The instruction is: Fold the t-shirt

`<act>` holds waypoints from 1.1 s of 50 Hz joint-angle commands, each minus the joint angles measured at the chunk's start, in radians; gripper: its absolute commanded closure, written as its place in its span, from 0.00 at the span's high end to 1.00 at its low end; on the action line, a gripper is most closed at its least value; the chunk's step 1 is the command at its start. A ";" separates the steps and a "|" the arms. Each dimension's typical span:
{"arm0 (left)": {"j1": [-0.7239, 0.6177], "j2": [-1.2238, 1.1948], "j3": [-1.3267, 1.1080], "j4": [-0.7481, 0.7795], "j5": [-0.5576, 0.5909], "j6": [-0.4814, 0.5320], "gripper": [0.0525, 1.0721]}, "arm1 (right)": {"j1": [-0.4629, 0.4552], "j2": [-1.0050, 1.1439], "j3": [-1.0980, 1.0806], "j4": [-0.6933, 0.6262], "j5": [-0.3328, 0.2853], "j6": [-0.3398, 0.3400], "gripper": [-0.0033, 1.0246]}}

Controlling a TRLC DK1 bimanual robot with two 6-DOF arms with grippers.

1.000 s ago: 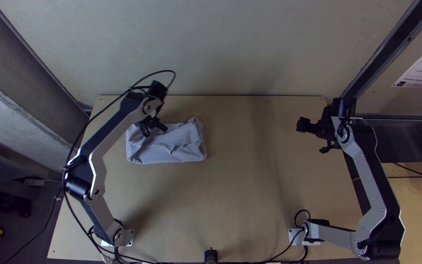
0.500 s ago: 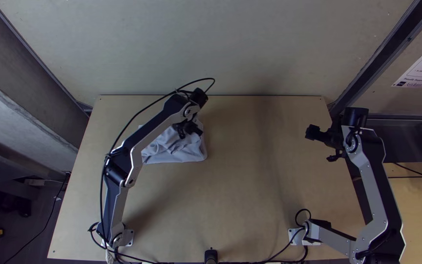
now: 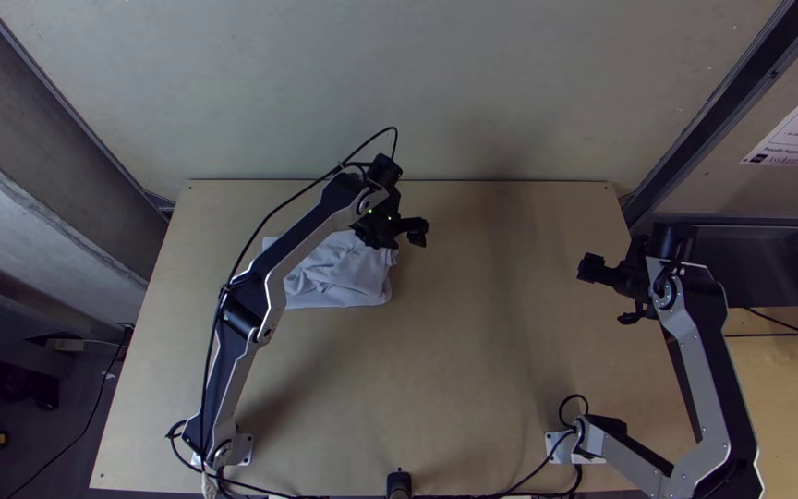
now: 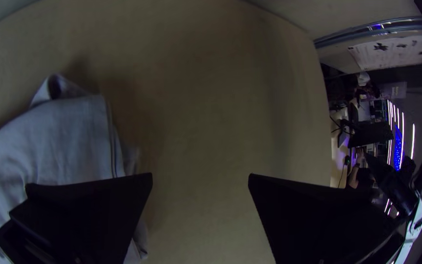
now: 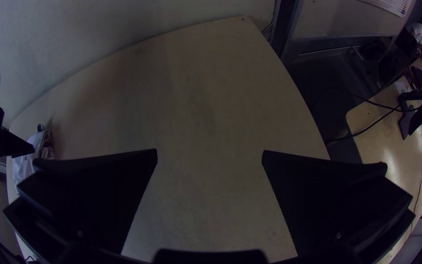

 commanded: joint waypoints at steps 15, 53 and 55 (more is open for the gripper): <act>0.038 -0.134 -0.046 -0.032 -0.091 0.048 0.96 | 0.006 -0.005 0.073 0.050 -0.006 -0.039 0.96; 0.489 -0.945 -0.595 0.195 -0.301 0.468 0.95 | 0.156 -0.088 0.340 0.310 0.006 -0.137 0.96; 0.521 -0.996 -0.643 0.231 -0.301 0.499 0.95 | 0.156 -0.108 0.336 0.327 0.009 -0.137 0.96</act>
